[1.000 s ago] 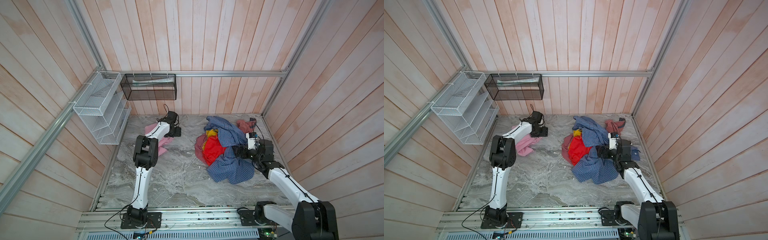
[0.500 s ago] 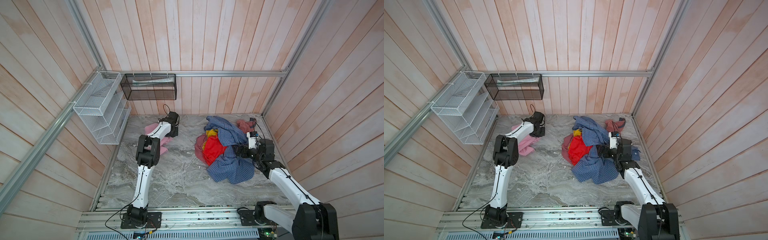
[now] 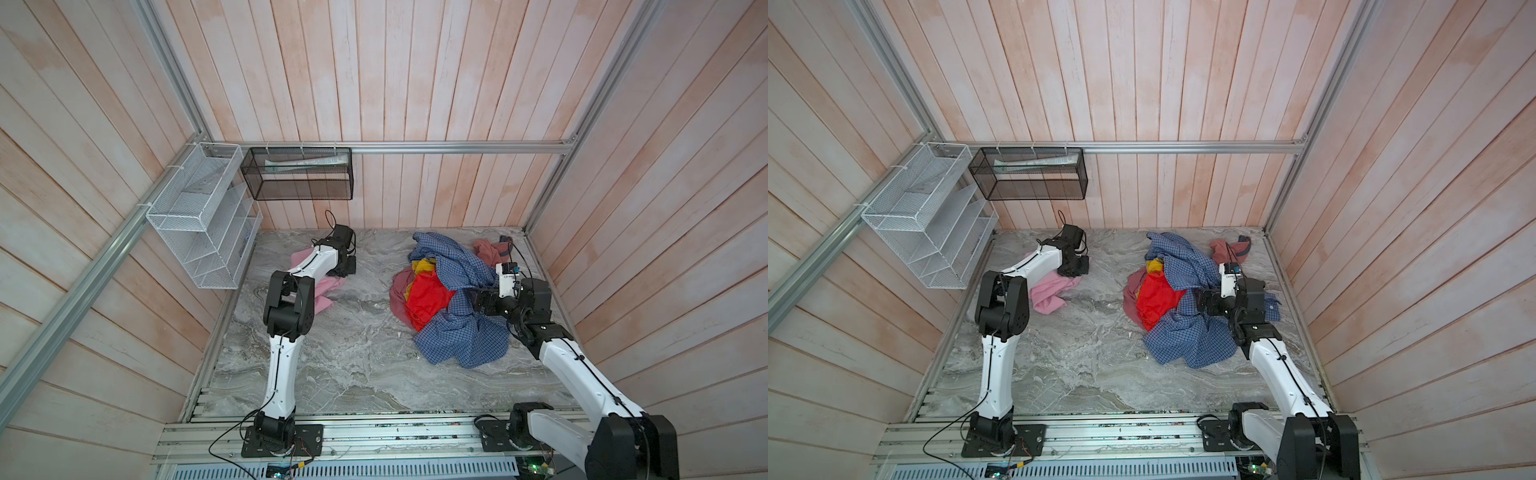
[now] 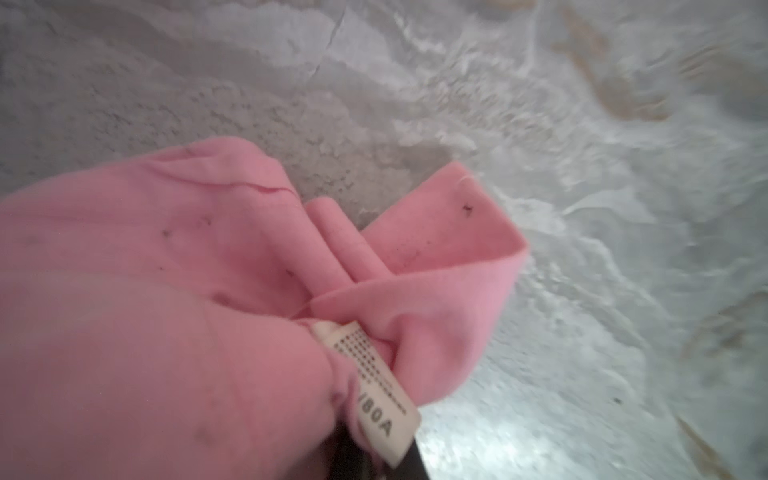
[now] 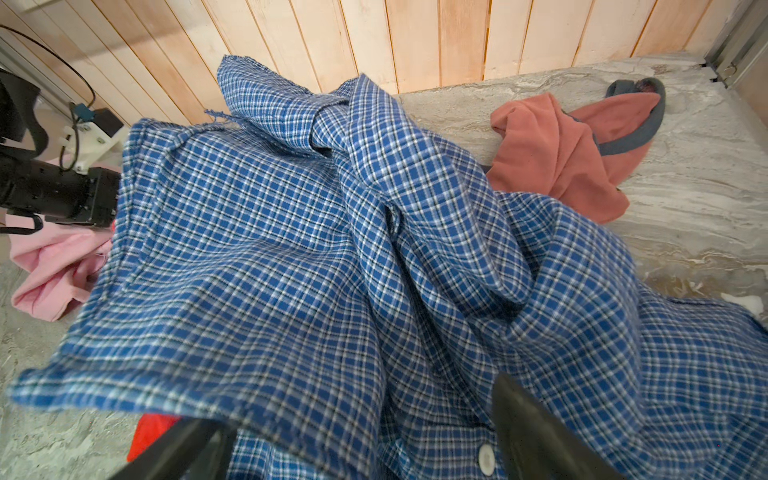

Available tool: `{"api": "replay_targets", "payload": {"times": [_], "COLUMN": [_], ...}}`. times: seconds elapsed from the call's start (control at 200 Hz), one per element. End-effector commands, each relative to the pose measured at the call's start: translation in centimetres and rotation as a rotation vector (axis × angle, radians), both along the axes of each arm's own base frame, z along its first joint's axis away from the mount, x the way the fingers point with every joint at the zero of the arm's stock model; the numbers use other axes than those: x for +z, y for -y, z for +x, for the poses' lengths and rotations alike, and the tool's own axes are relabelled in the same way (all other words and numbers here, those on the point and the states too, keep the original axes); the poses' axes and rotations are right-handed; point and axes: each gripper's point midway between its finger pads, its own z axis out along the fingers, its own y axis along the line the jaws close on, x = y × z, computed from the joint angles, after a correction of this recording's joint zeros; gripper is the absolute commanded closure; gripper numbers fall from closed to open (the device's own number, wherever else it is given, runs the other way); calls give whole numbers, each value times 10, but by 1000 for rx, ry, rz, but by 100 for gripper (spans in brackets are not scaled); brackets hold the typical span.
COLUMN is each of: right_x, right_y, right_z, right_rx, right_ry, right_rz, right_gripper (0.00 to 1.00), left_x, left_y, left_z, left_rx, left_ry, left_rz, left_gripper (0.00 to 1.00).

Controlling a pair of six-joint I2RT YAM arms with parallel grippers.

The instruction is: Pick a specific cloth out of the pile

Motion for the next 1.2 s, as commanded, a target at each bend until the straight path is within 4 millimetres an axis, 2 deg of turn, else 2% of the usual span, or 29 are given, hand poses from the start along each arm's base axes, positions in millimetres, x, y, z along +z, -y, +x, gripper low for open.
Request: {"api": "replay_targets", "payload": {"times": [0.0, 0.155, 0.375, 0.46, 0.555, 0.62, 0.685, 0.72, 0.76, 0.785, 0.85, 0.905, 0.98, 1.03, 1.08, 1.19], "right_x": [8, 8, 8, 9, 10, 10, 9, 10, 10, 10, 9, 10, 10, 10, 9, 7], "right_y": [1, 1, 0, -1, -2, -3, -3, -3, -3, -3, -3, -3, -4, -4, -4, -5], "right_z": [1, 1, 1, 2, 3, 3, 3, 3, 3, 3, 2, 2, 2, 2, 2, 2], "right_rx": [-4, -1, 3, 7, 10, 13, 14, 15, 16, 16, 20, 22, 24, 26, 25, 26], "right_ry": [28, 33, 37, 38, 43, 42, 40, 44, 43, 44, 42, 43, 42, 42, 38, 34], "right_rz": [-10, -5, -1, 3, 8, 9, 9, 9, 10, 10, 8, 5, 3, 2, 3, 8], "right_gripper": [6, 6, 6, 6, 6, 6, 6, 6, 6, 6, 6, 6, 6, 6, 6, 6], "left_x": [104, 196, 306, 339, 352, 340, 311, 290, 257, 240, 181, 140, 101, 88, 84, 97], "left_y": [13, 11, 1, -7, -19, -28, -35, -38, -43, -49, -65, -78, -100, -112, -123, -132], "left_z": [20, 29, 22, 16, 11, 7, 2, -2, -7, -10, -23, -35, -51, -59, -64, -64], "left_rx": [-19, -36, -57, -55, -48, -18, 10, 22, 48, 72, 143, 197, 263, 286, 303, 306], "left_ry": [202, 334, 512, 588, 630, 608, 564, 539, 494, 473, 372, 309, 249, 227, 230, 268], "left_rz": [-145, -268, -388, -434, -492, -525, -532, -530, -532, -538, -543, -524, -463, -417, -353, -286], "left_gripper": [100, 100, 100, 100, 100, 100, 100, 100, 100, 100, 100, 100, 100, 100, 100, 100]}}
